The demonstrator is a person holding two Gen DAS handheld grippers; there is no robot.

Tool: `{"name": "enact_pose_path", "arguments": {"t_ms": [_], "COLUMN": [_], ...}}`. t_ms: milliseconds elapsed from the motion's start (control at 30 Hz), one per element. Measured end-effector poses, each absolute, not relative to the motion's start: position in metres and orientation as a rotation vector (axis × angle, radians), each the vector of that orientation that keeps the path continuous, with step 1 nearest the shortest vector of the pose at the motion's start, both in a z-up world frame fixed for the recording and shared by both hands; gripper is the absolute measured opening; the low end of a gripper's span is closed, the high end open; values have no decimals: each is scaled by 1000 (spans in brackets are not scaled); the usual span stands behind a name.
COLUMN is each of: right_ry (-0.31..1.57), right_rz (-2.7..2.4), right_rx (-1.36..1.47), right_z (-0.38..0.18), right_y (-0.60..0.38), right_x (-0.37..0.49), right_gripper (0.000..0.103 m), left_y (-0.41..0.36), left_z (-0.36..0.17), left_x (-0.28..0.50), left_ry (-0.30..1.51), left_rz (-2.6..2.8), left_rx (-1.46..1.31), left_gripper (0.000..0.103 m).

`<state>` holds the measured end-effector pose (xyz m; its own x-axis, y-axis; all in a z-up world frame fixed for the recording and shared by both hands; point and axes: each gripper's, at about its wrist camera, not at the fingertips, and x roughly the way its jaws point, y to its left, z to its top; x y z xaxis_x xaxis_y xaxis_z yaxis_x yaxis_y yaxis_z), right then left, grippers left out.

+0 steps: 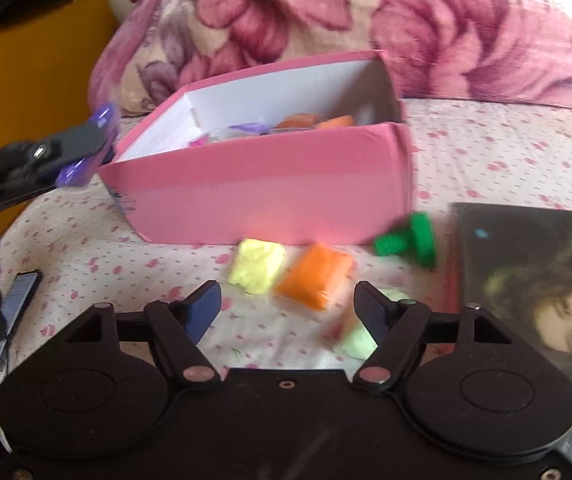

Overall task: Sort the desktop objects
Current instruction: 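Carry purple packet into box with left tool while right tool moves toward yellow packet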

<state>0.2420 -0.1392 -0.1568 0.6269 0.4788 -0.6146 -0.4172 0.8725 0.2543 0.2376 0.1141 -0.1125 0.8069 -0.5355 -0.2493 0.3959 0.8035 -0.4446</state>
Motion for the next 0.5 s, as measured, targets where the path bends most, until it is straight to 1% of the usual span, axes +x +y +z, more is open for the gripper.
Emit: {"name": "enact_pose_path", "arguments": {"t_ms": [200, 367, 500], "right_ry": [701, 737, 737], "right_rz": [602, 638, 647], "right_rx": [36, 56, 53], "right_z": [-158, -163, -164], "right_y": [-125, -126, -127], "right_x": [248, 253, 252], "right_gripper": [76, 76, 79], "left_y": [106, 97, 92], "left_z": [-101, -97, -91], "left_x": [246, 263, 287], "left_ry": [344, 395, 472], "left_rz": [-406, -283, -165], "left_rx": [-395, -355, -285], "left_gripper": [37, 37, 37]}}
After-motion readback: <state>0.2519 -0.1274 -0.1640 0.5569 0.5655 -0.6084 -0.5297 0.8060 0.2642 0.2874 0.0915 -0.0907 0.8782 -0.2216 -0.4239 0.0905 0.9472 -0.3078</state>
